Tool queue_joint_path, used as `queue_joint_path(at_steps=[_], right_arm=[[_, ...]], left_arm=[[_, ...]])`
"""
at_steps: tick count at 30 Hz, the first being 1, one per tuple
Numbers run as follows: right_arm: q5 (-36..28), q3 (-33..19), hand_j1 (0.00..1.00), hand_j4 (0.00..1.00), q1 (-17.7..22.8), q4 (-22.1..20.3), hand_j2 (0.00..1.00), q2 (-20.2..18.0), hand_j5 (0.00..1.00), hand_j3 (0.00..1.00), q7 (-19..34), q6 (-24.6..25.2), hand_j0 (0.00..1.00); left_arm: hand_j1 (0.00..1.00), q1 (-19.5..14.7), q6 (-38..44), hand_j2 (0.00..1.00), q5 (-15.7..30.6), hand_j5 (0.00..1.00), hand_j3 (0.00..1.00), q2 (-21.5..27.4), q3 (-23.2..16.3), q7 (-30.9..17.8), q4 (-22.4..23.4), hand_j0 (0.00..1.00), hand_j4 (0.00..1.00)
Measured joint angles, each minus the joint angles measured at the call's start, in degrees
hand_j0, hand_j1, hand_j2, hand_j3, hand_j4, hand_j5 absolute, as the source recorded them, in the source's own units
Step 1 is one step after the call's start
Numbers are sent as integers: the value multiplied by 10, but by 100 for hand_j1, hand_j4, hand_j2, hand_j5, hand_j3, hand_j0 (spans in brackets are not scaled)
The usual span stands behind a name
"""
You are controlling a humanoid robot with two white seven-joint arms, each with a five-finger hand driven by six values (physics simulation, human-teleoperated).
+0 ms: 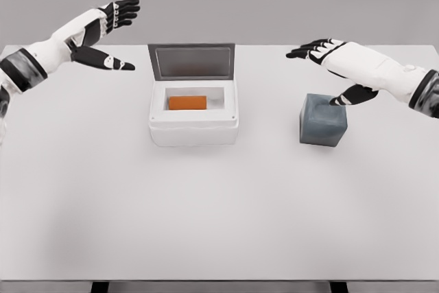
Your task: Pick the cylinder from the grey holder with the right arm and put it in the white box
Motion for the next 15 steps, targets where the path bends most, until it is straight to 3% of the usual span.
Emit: queue_joint_path(at_steps=[5, 11, 15], right_arm=[[0, 0, 100, 100, 4, -3, 100, -5, 100, 100, 0, -1, 100], [-1, -1, 100, 100, 7, -7, 100, -20, 100, 100, 0, -2, 100], [-3, -14, 100, 100, 42, -21, 100, -38, 100, 100, 0, -3, 100]], left_arm=[[100, -23, -3, 100, -48, 100, 100, -37, -7, 0, 52, 100, 100], [100, -25, -12, 100, -76, 100, 100, -65, -9, 0, 84, 100, 100], [100, -25, -18, 100, -80, 100, 100, -74, -9, 0, 112, 100, 100]])
